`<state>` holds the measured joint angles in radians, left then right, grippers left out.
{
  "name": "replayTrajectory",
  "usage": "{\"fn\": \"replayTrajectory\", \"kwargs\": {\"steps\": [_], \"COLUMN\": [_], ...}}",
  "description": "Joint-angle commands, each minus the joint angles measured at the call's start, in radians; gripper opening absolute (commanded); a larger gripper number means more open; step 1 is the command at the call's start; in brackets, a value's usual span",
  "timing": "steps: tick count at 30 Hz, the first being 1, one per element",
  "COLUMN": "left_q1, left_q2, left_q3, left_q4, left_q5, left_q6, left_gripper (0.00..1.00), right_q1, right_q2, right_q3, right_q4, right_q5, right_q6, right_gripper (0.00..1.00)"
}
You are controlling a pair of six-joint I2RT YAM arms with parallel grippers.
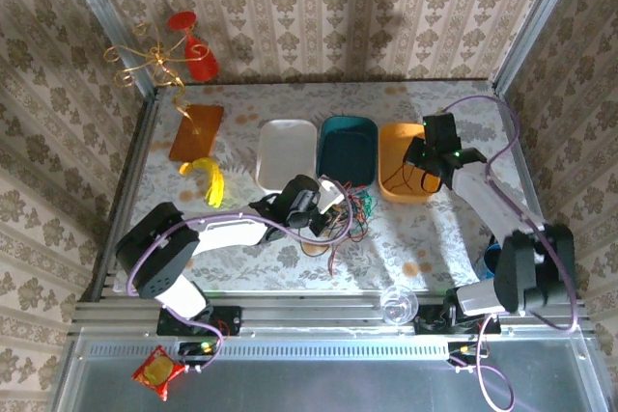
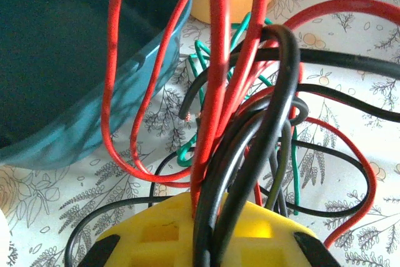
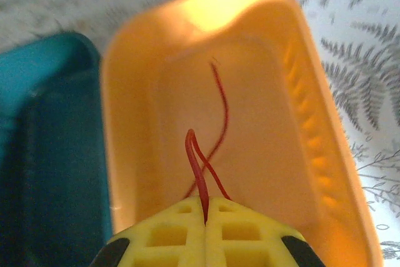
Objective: Untangle the cables
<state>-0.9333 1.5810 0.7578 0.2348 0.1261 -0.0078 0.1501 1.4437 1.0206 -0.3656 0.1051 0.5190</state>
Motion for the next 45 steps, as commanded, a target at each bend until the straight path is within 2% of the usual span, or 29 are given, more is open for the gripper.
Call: {"fn": "replayTrajectory", "kwargs": {"steps": [1,10,13,15,16,18,20,27,30,32,35,39,45], "left_q1": [0.007,0.009,0.009,0.008,0.008,0.01,0.011,0.013,0.012,0.012,0.013,0.013,0.012], "left_q2": [-0.022,-0.02,-0.021,-0.021,-0.02,-0.018,-0.015,-0.001,-0.001,-0.001,0.001,0.002,0.005], "left_q3": [-0.004,-0.002,-0.003,-0.002,-0.002,-0.001,0.001,0.001,0.001,0.001,0.004,0.003,0.006], "left_q4": [0.018,0.013,0.012,0.013,0.012,0.012,0.012,0.012,0.012,0.013,0.011,0.007,0.006], "left_q5": [0.003,0.016,0.014,0.018,0.02,0.024,0.03,0.049,0.053,0.056,0.061,0.057,0.056], "left_q6": [-0.019,-0.017,-0.018,-0.016,-0.014,-0.012,-0.011,-0.004,-0.001,0.0,0.002,0.001,0.002], "left_gripper": [0.0,0.0,0.0,0.0,0.0,0.0,0.0,0.0,0.0,0.0,0.0,0.0,0.0], "right_q1": [-0.006,-0.024,-0.026,-0.026,-0.026,-0.023,-0.018,0.045,0.096,0.136,0.204,0.227,0.229], "right_q2": [0.081,0.219,0.243,0.248,0.242,0.211,0.156,-0.033,-0.1,-0.115,-0.111,-0.105,-0.136], "right_q3": [-0.01,0.03,0.061,0.088,0.099,0.11,0.101,0.05,0.016,-0.014,-0.039,-0.063,-0.116], "right_q4": [-0.012,-0.015,-0.031,-0.05,-0.061,-0.07,-0.056,-0.044,-0.013,0.03,0.04,-0.002,-0.043], "right_q5": [-0.029,-0.014,-0.007,0.004,0.012,0.038,0.058,0.056,-0.136,-0.344,-0.473,-0.515,-0.433], "right_q6": [0.003,0.011,-0.005,-0.017,-0.021,-0.025,-0.034,-0.077,-0.106,-0.099,-0.065,-0.016,0.025], "right_gripper": [0.0,0.02,0.14,0.37,0.43,0.5,0.53,0.51,0.47,0.47,0.46,0.45,0.45]}}
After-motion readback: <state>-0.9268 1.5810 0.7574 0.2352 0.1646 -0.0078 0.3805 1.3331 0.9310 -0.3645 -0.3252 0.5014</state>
